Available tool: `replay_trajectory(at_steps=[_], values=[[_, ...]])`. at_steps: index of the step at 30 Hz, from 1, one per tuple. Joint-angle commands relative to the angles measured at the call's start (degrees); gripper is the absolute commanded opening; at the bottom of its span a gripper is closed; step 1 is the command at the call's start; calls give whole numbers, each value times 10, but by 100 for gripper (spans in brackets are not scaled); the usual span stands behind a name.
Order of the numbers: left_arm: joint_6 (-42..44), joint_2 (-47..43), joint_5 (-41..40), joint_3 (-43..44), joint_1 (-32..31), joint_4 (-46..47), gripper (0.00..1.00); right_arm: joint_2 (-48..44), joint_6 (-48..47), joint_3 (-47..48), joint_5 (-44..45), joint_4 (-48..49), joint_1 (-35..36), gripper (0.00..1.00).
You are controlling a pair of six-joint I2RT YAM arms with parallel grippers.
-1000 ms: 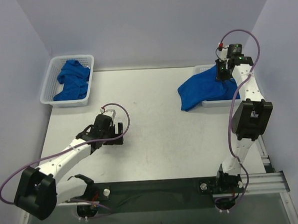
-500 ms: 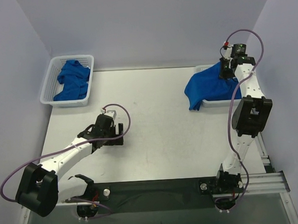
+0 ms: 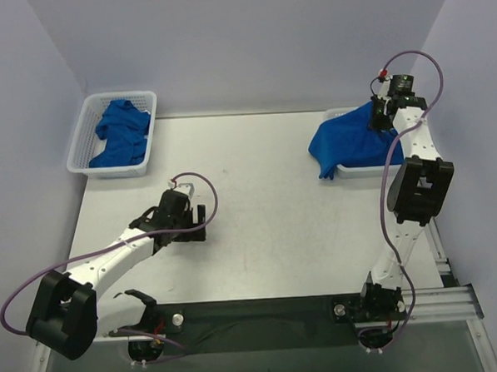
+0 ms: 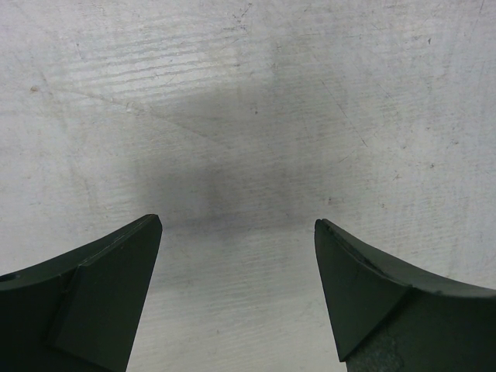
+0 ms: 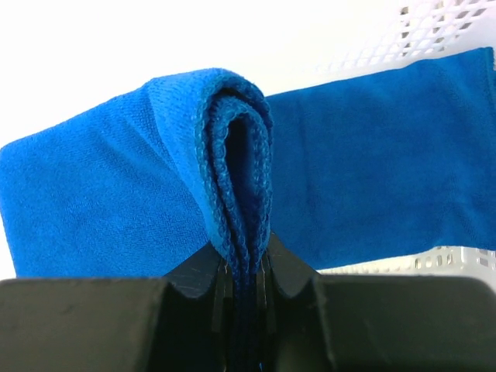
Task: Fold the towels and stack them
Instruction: Neatly place the folded towel into the bin
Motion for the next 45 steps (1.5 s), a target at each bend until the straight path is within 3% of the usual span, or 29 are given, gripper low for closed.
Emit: replay_trajectory(at_steps=[1, 45], values=[[-1, -2, -2, 14, 0, 19, 91, 4, 8, 21, 31, 21, -13, 0], [-5, 7, -5, 14, 0, 18, 91, 35, -20, 2, 141, 49, -38, 0]])
